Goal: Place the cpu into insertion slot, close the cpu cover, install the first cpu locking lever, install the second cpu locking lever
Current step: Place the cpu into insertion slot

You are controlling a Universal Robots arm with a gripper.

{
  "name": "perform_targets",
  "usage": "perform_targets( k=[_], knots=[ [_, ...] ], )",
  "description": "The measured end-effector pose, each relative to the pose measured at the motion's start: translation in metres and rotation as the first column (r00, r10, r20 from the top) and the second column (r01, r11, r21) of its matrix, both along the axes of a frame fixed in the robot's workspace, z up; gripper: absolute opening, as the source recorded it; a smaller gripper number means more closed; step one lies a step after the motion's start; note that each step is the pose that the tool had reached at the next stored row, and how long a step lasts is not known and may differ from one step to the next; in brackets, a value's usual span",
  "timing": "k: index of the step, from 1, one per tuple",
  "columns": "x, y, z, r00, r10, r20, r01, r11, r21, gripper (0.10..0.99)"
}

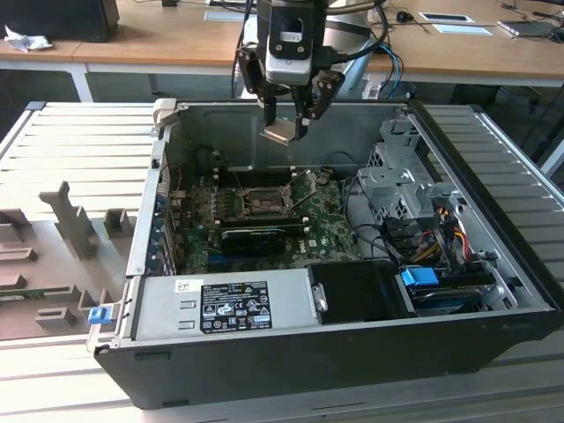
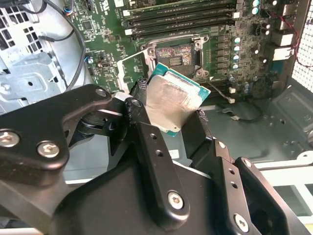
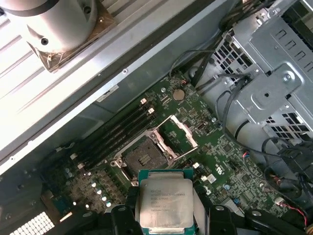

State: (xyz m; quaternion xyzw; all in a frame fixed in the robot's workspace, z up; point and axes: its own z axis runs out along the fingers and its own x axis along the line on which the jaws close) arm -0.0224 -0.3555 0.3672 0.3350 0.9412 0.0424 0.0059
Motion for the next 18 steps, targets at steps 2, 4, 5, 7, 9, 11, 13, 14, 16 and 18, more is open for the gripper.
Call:
perform_targets(
  k=[2, 4, 5, 7, 9, 11, 13, 14, 16, 18],
  knots=[
    [0.0, 0.0, 0.0, 0.9999, -0.011, 0.0, 0.011, 0.9999, 0.0, 0.529],
    [0.0, 0.0, -0.0004, 0.9995, -0.031, 0.0, 0.031, 0.9995, 0.0, 0.529],
    [0.0, 0.0, -0.0006, 0.9995, -0.031, 0.0, 0.031, 0.9995, 0.0, 0.529],
    [0.0, 0.0, -0.0015, 0.9995, -0.032, 0.0, 0.032, 0.9995, 0.0, 0.529],
    [0.0, 0.0, -0.0018, 0.9995, -0.032, -0.0001, 0.032, 0.9995, 0.0, 0.529],
    [0.0, 0.0, -0.0021, 0.9993, -0.036, 0.0, 0.036, 0.9993, 0.0, 0.529],
    [0.0, 0.0, -0.0022, 0.999, -0.045, 0.0, 0.045, 0.999, 0.0, 0.529],
    [0.0, 0.0, -0.0022, 0.9986, -0.052, 0.0, 0.052, 0.9986, 0.0, 0.529],
    [0.0, 0.0, -0.0023, 0.9979, -0.065, 0.0, 0.065, 0.9979, 0.0, 0.529],
    [0.0, 0.0, -0.0025, 0.9967, -0.081, 0.0, 0.081, 0.9967, 0.0, 0.529]
  ],
)
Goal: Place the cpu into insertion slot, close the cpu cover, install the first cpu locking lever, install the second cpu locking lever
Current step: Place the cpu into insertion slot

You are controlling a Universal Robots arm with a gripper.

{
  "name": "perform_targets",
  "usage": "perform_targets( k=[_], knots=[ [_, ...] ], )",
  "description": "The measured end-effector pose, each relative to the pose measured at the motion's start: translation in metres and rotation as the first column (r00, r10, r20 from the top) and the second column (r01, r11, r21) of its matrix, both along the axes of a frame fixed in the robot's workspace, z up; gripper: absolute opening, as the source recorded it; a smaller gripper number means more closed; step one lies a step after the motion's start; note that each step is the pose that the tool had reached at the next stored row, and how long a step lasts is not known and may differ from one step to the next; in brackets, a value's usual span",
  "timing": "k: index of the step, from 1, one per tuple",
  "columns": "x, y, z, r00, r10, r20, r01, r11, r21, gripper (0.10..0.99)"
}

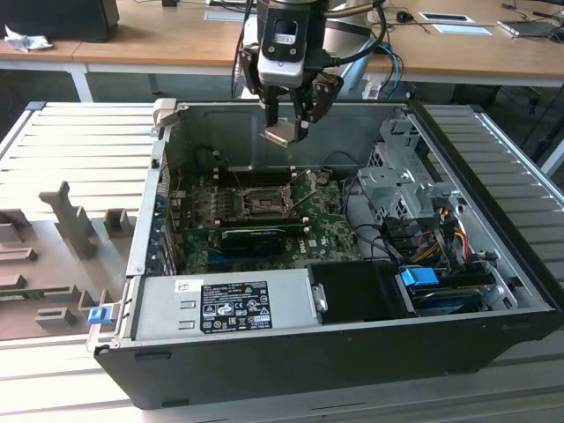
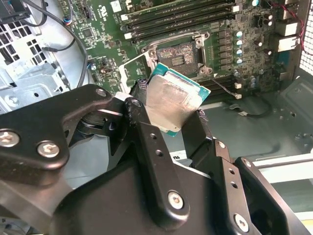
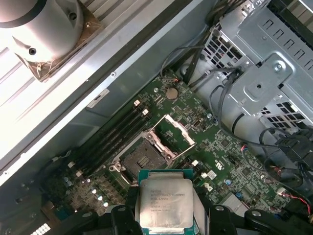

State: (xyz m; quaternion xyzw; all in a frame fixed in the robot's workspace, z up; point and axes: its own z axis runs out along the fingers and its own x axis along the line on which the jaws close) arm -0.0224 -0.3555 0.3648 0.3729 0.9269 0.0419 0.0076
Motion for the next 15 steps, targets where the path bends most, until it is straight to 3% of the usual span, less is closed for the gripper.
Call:
perform_targets(
  k=[15],
  knots=[
    [0.0, 0.0, -0.0016, 0.9964, -0.085, 0.0, 0.085, 0.9964, -0.002, 0.529]
  ],
)
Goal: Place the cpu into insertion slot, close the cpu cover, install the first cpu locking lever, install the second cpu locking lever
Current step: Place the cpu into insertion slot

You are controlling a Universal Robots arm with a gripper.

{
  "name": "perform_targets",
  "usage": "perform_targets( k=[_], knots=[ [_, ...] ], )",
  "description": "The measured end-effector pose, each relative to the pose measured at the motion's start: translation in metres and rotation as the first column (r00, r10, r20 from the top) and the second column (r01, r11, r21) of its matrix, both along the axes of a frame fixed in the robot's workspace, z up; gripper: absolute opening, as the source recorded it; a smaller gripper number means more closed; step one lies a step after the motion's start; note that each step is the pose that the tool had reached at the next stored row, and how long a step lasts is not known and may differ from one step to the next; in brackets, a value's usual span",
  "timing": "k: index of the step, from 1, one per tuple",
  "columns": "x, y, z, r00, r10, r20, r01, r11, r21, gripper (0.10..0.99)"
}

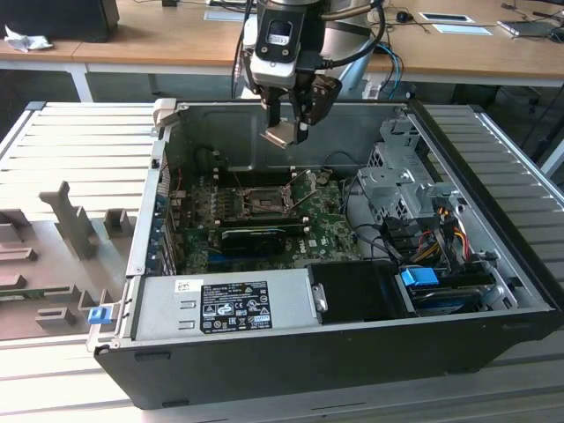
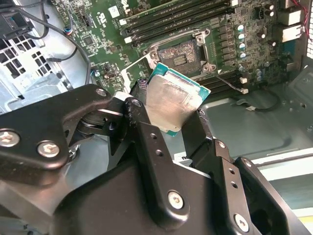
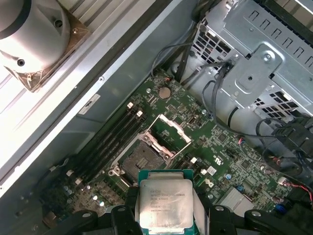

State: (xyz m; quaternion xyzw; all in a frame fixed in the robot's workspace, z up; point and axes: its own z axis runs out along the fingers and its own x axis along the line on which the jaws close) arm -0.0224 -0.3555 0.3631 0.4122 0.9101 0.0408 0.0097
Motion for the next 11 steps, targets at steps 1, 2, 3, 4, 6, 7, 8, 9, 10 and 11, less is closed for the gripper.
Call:
perform_targets(
  k=[1, 2, 3, 4, 6, 7, 8, 9, 10, 11],
  knots=[
    [0.0, 0.0, -0.0002, 1.0, -0.005, 0.0, 0.005, 1.0, 0.0, 0.529],
    [0.0, 0.0, -0.0002, 1.0, -0.008, 0.0001, 0.008, 1.0, 0.0, 0.529],
    [0.0, 0.0, -0.0003, 0.9999, -0.013, 0.0, 0.013, 0.9999, 0.0, 0.529],
    [0.0, 0.0, -0.0004, 0.9999, -0.016, 0.0, 0.016, 0.9999, 0.0, 0.529],
    [0.0, 0.0, -0.0007, 0.9997, -0.026, 0.0, 0.026, 0.9997, 0.0, 0.529],
    [0.0, 0.0, -0.0008, 0.9996, -0.029, 0.0, 0.029, 0.9996, -0.001, 0.529],
    [0.0, 0.0, -0.0009, 0.9994, -0.035, 0.0, 0.035, 0.9994, -0.001, 0.529],
    [0.0, 0.0, -0.0012, 0.999, -0.044, 0.0002, 0.044, 0.999, -0.002, 0.529],
    [0.0, 0.0, -0.0012, 0.9988, -0.048, 0.0001, 0.048, 0.9988, -0.002, 0.529],
    [0.0, 0.0, -0.0012, 0.9986, -0.053, 0.0002, 0.053, 0.9986, -0.003, 0.529]
  ],
)
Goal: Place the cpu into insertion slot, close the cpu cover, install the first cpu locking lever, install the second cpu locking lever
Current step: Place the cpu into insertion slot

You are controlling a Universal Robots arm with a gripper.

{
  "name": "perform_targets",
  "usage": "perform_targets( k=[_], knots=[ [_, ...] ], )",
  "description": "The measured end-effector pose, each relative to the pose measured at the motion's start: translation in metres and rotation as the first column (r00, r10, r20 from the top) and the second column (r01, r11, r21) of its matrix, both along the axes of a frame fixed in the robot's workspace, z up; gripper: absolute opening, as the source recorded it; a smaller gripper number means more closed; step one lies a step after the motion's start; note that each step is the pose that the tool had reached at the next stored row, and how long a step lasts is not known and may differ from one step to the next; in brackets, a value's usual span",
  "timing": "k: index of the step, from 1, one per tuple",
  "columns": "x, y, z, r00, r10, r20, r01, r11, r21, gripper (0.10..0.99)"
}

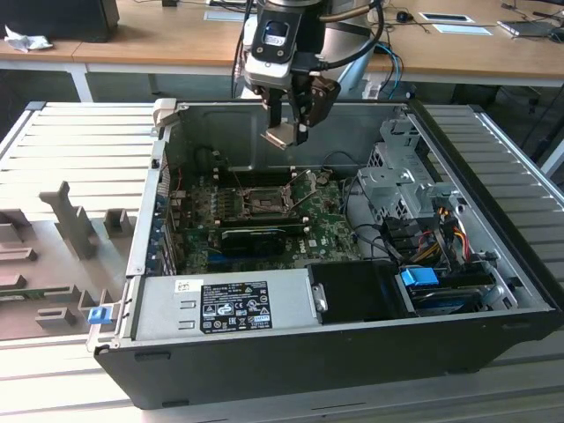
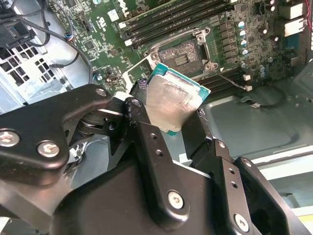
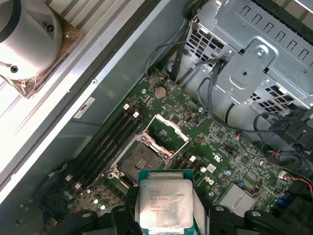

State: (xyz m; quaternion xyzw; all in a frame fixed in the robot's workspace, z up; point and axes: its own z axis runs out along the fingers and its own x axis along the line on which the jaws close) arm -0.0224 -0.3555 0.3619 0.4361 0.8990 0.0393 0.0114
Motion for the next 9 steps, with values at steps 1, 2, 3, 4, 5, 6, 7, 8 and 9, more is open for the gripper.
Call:
perform_targets(
  k=[1, 2, 3, 4, 5, 6, 7, 8, 9],
  knots=[
    [0.0, 0.0, -0.0001, 1.0, -0.008, 0.0, 0.008, 1.0, 0.0, 0.529],
    [0.0, 0.0, -0.0001, 0.9999, -0.014, 0.0, 0.014, 0.9999, 0.0, 0.529],
    [0.0, 0.0, -0.0002, 0.9998, -0.019, 0.0, 0.019, 0.9998, -0.001, 0.529],
    [0.0, 0.0, -0.0003, 0.9996, -0.029, 0.0, 0.029, 0.9996, -0.001, 0.529],
    [0.0, 0.0, -0.0004, 0.9993, -0.037, 0.0, 0.037, 0.9993, -0.001, 0.529],
    [0.0, 0.0, -0.0004, 0.999, -0.044, 0.0, 0.044, 0.999, -0.001, 0.529],
    [0.0, 0.0, -0.0005, 0.9986, -0.053, 0.0, 0.053, 0.9986, -0.001, 0.529],
    [0.0, 0.0, -0.0006, 0.9982, -0.06, 0.0, 0.06, 0.9982, -0.001, 0.529],
    [0.0, 0.0, -0.0007, 0.9977, -0.068, 0.0001, 0.068, 0.9977, -0.001, 0.529]
  ],
)
